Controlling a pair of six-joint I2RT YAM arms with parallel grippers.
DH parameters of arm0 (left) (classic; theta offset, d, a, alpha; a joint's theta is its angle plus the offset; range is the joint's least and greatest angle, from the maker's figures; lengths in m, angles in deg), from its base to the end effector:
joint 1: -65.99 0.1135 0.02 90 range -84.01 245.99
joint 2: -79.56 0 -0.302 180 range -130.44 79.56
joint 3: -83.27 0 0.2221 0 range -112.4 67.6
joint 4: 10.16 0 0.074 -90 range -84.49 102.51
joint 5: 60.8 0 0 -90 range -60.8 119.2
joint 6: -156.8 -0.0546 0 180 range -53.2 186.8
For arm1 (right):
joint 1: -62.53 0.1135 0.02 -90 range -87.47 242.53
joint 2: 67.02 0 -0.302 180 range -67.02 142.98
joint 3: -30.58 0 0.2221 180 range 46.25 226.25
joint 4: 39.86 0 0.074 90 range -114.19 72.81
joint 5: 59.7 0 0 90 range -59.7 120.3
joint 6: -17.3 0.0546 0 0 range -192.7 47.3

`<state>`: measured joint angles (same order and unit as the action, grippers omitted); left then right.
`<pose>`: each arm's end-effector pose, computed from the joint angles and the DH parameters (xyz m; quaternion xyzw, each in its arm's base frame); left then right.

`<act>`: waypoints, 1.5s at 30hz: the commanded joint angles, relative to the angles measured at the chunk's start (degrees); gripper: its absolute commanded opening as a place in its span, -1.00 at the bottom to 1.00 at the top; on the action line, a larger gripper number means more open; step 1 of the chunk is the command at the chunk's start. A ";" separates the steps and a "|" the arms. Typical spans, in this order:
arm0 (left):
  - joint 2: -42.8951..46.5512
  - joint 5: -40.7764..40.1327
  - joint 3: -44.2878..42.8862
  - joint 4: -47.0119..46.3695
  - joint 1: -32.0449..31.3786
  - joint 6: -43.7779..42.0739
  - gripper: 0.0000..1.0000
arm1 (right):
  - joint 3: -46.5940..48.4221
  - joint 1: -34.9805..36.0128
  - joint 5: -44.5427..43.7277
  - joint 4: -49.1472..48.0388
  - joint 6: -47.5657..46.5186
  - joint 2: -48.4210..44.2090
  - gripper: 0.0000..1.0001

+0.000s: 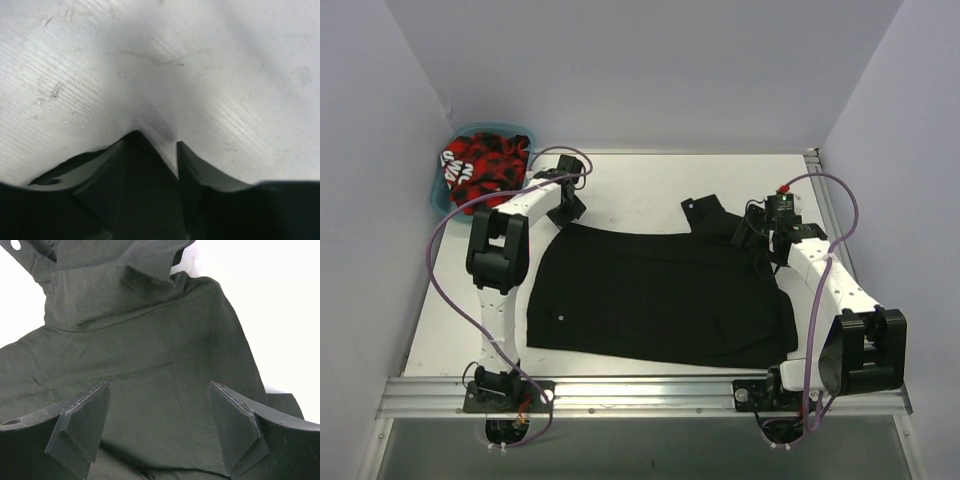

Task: Fold and stack the long sleeve shirts
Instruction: Fold the shirt

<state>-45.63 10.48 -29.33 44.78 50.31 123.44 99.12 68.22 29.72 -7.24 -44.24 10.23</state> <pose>0.4465 -0.1071 0.1957 -0.3683 0.8955 0.0154 0.2493 0.2682 0.0262 0.2895 0.1819 0.8928 0.1166 0.3953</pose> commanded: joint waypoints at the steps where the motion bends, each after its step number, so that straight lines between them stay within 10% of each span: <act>1: -2.34 -1.41 -1.78 2.39 0.04 0.58 -0.02 | -0.48 0.37 0.14 -0.16 -0.08 -1.05 0.61; 15: 0.82 -2.81 3.32 2.31 -0.58 -4.69 -1.00 | 5.06 -5.43 4.00 -1.91 1.06 3.51 0.54; 35: 3.81 -2.20 5.34 0.11 -0.67 -9.79 -1.00 | 14.02 -9.74 16.04 -15.01 0.19 21.88 0.43; 38: 3.98 -2.11 5.34 -0.15 -0.67 -10.24 -1.00 | 15.25 -9.74 18.50 -15.54 -0.96 23.20 0.23; 45: 5.04 -2.11 4.46 -0.42 0.04 -11.20 -1.00 | 16.57 -9.74 20.71 -15.46 -3.41 22.77 -0.89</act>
<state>-43.14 8.42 -24.89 43.45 49.63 113.80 113.34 58.65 48.24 -22.28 -45.66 34.03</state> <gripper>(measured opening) 0.009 0.123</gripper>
